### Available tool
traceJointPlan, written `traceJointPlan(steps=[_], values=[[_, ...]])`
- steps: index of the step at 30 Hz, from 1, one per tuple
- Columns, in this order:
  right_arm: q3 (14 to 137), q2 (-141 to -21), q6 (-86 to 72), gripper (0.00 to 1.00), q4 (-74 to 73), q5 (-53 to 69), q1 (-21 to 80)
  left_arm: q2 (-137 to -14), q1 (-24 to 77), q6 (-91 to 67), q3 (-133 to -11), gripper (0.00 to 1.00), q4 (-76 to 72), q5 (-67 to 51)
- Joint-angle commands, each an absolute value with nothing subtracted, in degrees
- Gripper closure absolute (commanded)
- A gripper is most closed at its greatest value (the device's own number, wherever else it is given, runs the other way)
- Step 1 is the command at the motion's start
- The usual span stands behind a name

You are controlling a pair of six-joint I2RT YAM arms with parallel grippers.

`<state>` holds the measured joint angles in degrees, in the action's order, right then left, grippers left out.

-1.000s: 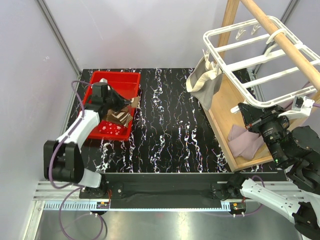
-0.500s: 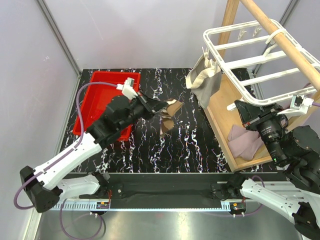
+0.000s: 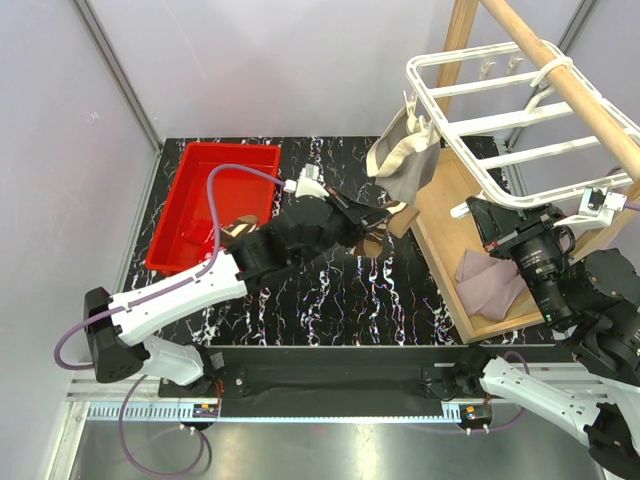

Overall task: Clip the socks to the hanger
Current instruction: Clamp the sock onto the hanger.

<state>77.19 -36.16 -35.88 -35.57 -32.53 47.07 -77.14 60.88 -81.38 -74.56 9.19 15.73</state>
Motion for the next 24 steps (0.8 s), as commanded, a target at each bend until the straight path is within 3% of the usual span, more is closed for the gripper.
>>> traceJointPlan(steps=[1, 24], values=[[76.6, -38.7, -37.1, 1.0, -36.8, -27.9, 47.3, -78.1, 64.0, -83.2, -80.3, 1.0, 4.3, 21.8], [75.7, -38.8, -37.3, 1.0, -37.7, -29.3, 47.2, -81.9, 67.3, -81.5, -85.9, 1.0, 1.4, 21.5]])
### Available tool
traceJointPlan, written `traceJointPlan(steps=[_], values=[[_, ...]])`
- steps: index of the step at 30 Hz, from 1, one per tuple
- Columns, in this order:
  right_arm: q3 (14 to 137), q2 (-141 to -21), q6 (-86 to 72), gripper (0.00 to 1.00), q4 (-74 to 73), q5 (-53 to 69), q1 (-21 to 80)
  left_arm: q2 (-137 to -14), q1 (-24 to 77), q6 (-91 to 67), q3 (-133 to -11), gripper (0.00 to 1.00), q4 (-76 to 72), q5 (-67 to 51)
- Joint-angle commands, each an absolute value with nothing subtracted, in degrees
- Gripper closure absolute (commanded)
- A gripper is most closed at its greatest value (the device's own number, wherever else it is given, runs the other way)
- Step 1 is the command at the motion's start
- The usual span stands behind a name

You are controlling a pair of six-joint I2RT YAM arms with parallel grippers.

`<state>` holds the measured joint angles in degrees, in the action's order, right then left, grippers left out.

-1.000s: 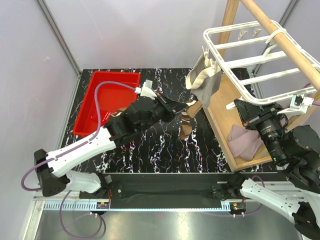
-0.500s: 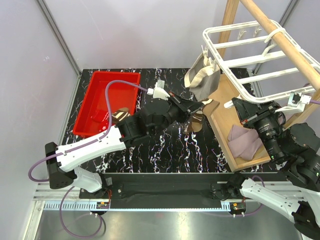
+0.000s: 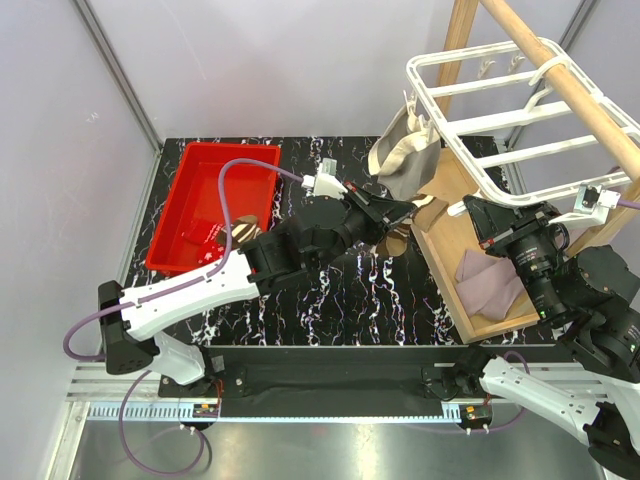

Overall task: Clip the socks to the hanger
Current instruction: Clamp the sock onto the hanger.

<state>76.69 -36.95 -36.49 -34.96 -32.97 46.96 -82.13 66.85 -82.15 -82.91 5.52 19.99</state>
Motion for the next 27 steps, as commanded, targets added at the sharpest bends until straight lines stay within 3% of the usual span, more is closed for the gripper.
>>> traceJointPlan(steps=[1, 27], values=[[75.7, -38.8, -37.4, 1.0, -37.8, -29.3, 47.2, -82.0, 67.4, -81.5, -85.9, 1.0, 1.3, 21.5], [75.9, -37.4, -38.0, 1.0, -40.2, -31.3, 47.3, -80.9, 69.0, -79.2, -86.7, 1.0, 0.8, 23.7]])
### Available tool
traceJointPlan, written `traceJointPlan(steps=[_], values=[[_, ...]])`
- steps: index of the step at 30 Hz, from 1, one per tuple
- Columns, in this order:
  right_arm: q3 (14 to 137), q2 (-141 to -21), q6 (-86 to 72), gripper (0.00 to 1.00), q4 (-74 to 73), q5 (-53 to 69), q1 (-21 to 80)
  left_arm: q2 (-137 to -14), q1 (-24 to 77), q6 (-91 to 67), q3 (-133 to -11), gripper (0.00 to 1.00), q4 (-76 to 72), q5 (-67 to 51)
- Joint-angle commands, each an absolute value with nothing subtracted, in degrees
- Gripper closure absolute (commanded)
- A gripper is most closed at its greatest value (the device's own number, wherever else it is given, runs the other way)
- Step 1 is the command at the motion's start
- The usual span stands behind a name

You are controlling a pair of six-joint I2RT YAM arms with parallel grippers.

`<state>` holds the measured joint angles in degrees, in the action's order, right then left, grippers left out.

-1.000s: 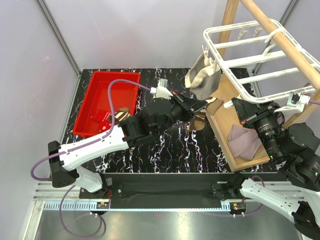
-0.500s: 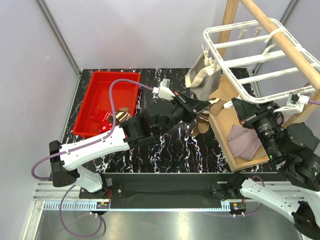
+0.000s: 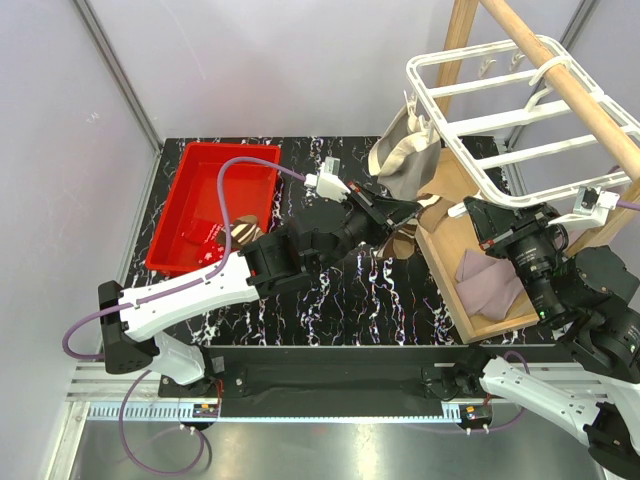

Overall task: Clip the socks to the hanger
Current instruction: Clamp the sock onto the hanger.

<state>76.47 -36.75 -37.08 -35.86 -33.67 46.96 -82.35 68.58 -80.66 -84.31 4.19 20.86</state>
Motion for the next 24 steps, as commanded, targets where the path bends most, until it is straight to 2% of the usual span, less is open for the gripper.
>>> traceJointPlan(steps=[1, 24], values=[[75.9, -37.4, -38.0, 1.0, -40.1, -31.3, 47.3, -80.8, 69.1, -79.1, -86.8, 1.0, 0.9, 23.8], [76.3, -37.0, -38.1, 1.0, -41.1, -32.1, 47.2, -79.5, 70.1, -76.7, -86.4, 1.0, 0.3, 25.6]])
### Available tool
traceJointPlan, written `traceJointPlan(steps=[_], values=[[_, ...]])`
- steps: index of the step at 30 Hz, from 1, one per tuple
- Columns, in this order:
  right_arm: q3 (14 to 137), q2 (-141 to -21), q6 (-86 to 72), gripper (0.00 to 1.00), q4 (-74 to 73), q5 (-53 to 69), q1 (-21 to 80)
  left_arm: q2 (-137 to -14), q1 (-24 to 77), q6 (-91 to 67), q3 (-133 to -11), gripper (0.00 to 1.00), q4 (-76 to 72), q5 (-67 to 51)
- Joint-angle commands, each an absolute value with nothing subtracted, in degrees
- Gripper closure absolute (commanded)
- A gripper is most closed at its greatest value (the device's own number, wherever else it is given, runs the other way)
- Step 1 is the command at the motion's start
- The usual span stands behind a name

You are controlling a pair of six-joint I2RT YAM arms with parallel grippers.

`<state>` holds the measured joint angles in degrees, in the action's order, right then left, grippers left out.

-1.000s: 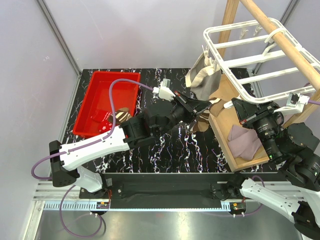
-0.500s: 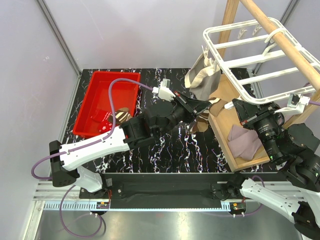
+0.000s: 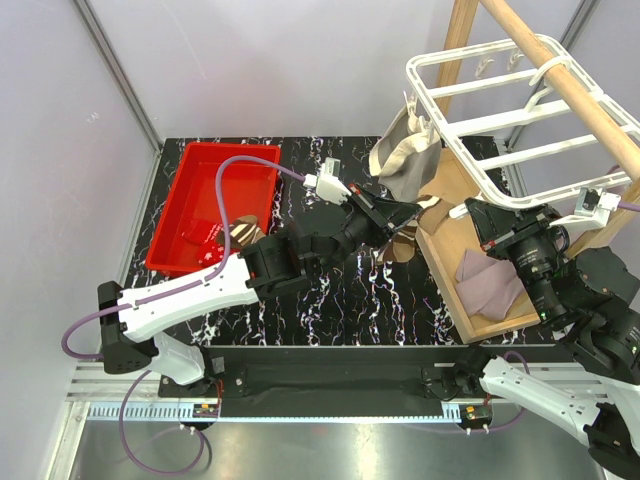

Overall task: Clip the socks to the hanger
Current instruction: Clamp the sock onto the hanger.

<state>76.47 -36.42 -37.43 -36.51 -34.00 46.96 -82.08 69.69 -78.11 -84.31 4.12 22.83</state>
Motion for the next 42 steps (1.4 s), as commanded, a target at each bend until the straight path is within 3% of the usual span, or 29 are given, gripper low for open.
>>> traceJointPlan(steps=[1, 42], values=[[76.3, -36.8, -38.1, 1.0, -41.0, -32.1, 47.3, -79.5, 70.1, -76.6, -86.5, 1.0, 0.3, 25.6], [74.1, -34.5, -44.4, 1.0, -35.7, -28.8, 47.3, -83.0, 72.4, -75.9, -88.7, 1.0, -1.3, 24.9]])
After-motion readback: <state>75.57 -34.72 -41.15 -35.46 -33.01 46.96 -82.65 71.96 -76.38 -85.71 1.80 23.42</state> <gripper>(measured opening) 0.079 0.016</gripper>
